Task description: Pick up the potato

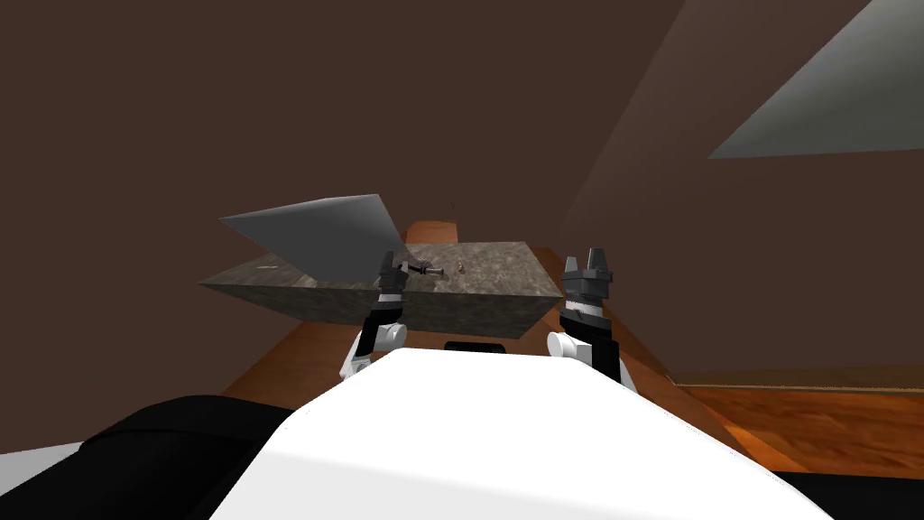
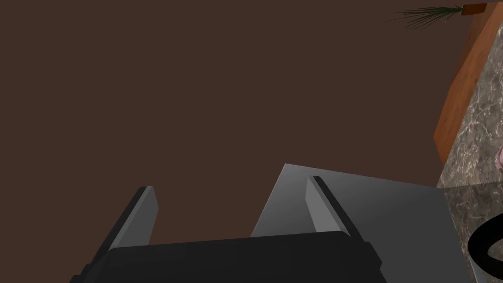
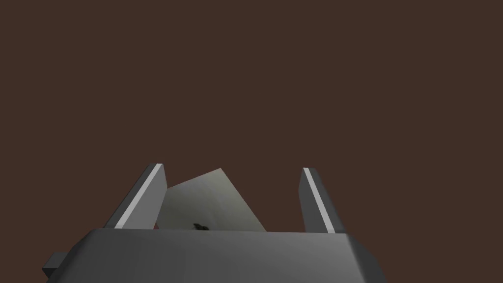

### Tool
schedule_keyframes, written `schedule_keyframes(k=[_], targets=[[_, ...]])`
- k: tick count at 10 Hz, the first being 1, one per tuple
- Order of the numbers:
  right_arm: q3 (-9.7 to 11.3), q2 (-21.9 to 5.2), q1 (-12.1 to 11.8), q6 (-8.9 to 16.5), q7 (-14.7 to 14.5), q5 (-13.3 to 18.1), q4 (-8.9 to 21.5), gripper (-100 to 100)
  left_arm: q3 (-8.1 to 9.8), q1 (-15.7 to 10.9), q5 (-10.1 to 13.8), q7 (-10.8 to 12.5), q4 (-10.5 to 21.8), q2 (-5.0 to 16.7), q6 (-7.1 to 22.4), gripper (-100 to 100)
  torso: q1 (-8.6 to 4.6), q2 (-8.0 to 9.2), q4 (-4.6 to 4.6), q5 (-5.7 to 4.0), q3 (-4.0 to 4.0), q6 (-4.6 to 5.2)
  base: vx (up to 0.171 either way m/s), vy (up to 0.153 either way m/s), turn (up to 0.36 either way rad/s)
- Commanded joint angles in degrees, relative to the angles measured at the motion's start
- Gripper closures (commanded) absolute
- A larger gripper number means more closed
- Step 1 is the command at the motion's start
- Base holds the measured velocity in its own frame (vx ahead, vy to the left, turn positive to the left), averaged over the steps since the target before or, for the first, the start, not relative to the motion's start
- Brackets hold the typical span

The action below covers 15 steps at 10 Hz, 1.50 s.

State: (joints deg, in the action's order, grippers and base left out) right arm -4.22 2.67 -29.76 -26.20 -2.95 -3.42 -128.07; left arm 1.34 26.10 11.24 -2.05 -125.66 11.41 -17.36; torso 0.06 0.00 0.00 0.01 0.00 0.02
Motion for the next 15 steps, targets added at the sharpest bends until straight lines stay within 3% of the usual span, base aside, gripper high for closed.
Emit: schedule_keyframes(k=[1, 2, 6, 7, 8, 9, 10, 11, 12, 13, 14, 15], targets=[[0.0, 0.0, 0.0, 0.0, 0.0, 0.0, 0.0, 0, -0.23, -1.63, 1.7, 0.08, 1.47, 2.86, 2.86, -100, 0.0, 0.0, 0.0, 0.0, 0.0, 0.0, -0.005, 0.012, -0.184], [0.0, 0.0, 0.0, 0.0, 0.0, 0.0, 0.0, 0, -0.23, -1.63, 1.7, 0.08, 1.47, 3.38, 3.31, -100, 0.01, -0.01, 0.0, 0.0, 0.0, 0.0, -0.004, 0.014, -0.104], [-0.01, 0.0, -0.01, 0.0, 0.0, 0.0, 0.0, 0, -0.79, -6.08, 5.58, 0.08, 4.98, 9.97, 10.49, -100, 0.02, 0.0, 0.0, 0.01, 0.0, -0.04, -0.006, 0.013, -0.151], [0.0, 0.0, 0.0, 0.0, 0.0, 0.0, 0.0, 0, -0.79, -6.08, 5.58, 0.08, 4.98, 10.33, 10.91, -100, 0.01, -0.01, 0.0, 0.0, -0.01, -0.01, -0.004, 0.01, -0.091], [-0.01, 0.0, -0.01, 0.0, 0.0, 0.0, 0.0, 0, -1.0, -7.66, 6.99, 0.07, 6.21, 12.76, 13.02, -100, 0.0, -0.01, 0.0, 0.0, -0.01, -0.03, -0.006, 0.007, -0.197], [0.0, 0.0, 0.0, 0.0, 0.0, 0.0, 0.0, 0, -1.0, -7.66, 6.99, 0.07, 6.21, 12.76, 13.66, -100, -0.01, -0.01, 0.0, 0.0, -0.01, 0.0, -0.005, 0.012, -0.075], [-0.01, 0.0, -0.01, 0.0, 0.0, 0.0, 0.0, 0, -1.24, -9.25, 8.44, 0.04, 7.45, 15.22, 15.41, -100, -0.01, -0.01, 0.0, 0.0, 0.0, -0.04, -0.006, 0.011, -0.137], [0.0, 0.0, 0.0, 0.0, 0.0, 0.0, 0.0, 0, -1.24, -9.25, 8.44, 0.04, 7.45, 15.22, 16.48, -100, 0.0, -0.01, 0.0, 0.0, -0.01, -0.01, -0.006, 0.014, -0.104], [-0.01, 0.0, -0.01, 0.0, 0.0, 0.0, 0.0, 0, -1.5, -10.82, 9.93, -0.01, 8.71, 17.71, 18.46, -100, 0.0, -0.01, 0.0, 0.0, 0.0, -0.04, -0.003, 0.012, -0.218], [0.0, 0.0, 0.0, 0.0, 0.0, 0.0, 0.0, 0, -1.5, -10.82, 9.93, -0.01, 8.71, 17.71, 19.38, -100, 0.0, -0.02, 0.0, 0.0, -0.01, 0.0, -0.005, 0.014, -0.079], [-0.01, 0.0, -0.01, 0.0, 0.0, 0.0, 0.0, 0, -1.78, -12.37, 11.46, -0.08, 10.0, 20.15, 21.52, -100, 0.0, -0.01, 0.0, 0.0, -0.01, -0.06, -0.005, 0.009, -0.105], [0.0, 0.0, -0.01, 0.0, 0.0, 0.0, 0.0, 0, -1.78, -12.37, 11.46, -0.08, 10.0, 20.21, 22.32, -100, 0.0, -0.02, 0.0, 0.0, -0.01, -0.03, -0.004, 0.009, -0.133]])
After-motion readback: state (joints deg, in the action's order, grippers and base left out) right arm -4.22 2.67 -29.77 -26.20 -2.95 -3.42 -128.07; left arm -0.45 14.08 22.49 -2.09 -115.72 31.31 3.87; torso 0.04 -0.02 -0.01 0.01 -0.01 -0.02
